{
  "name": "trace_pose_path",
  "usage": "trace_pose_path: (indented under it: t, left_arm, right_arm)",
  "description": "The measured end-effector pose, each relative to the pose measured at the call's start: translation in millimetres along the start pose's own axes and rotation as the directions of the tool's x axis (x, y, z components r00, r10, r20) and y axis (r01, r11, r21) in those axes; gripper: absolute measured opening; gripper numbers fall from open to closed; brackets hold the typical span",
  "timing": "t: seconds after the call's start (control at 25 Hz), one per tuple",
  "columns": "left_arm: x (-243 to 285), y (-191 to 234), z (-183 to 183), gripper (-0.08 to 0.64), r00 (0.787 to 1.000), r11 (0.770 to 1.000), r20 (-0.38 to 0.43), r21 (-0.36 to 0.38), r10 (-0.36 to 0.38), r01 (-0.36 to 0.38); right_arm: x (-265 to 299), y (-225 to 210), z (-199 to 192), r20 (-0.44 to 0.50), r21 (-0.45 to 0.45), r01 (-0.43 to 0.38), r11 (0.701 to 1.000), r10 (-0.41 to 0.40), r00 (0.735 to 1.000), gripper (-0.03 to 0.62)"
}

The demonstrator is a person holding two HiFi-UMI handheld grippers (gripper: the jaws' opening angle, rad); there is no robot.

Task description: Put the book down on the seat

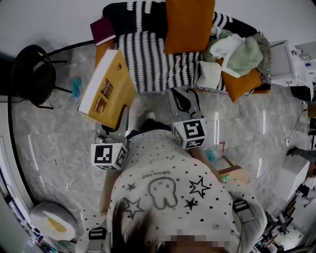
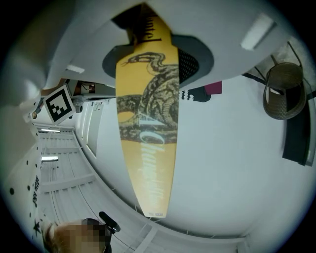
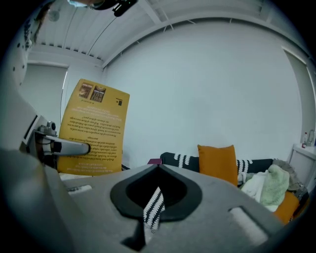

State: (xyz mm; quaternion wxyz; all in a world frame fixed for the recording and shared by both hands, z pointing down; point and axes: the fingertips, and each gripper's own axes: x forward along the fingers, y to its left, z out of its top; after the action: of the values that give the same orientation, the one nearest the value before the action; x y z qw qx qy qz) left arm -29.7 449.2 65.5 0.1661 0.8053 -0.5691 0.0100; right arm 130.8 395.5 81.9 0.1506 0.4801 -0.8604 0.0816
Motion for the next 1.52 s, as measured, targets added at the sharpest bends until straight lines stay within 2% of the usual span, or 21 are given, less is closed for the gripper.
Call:
trace_pose_path:
  t: [0.24,0.52,0.84,1.16,1.52]
  left_arm:
    - [23,-5,2,0.149,0.999,0.999,0.028,-0.016,0.038,-0.038]
    - [48,-25,0,0.149,1.000,1.000,0.012,-0.004,-0.005,0.005]
    - [64,-35,-3,0.149,0.998,0.998,-0.017,-0.008,-0.056,0.056]
    - [83,-14,11,0.149,0.996,0.996,-0.014,-0.007,-0.086,0.086]
    - [105,20,35,0.149,0.992,0.993,-0.032,0.000,-0.121,0.121]
  right_arm:
    - [14,-25,3,0.016,-0.008,-0.026,1.000,0.026,1.000,-0.003]
    - [13,-56,0,0.012,0.007,0.010,1.000,-0.010,1.000,-0.003]
    - [9,-71,-5,0.007,0.026,0.054,0.998,-0.055,0.998,-0.003]
    - [29,-71,2,0.000,0.035,0.091,0.995,-0.091,0.996,-0.003]
    - [64,-53,19,-0.021,0.040,0.096,0.995,-0.096,0.995,-0.003]
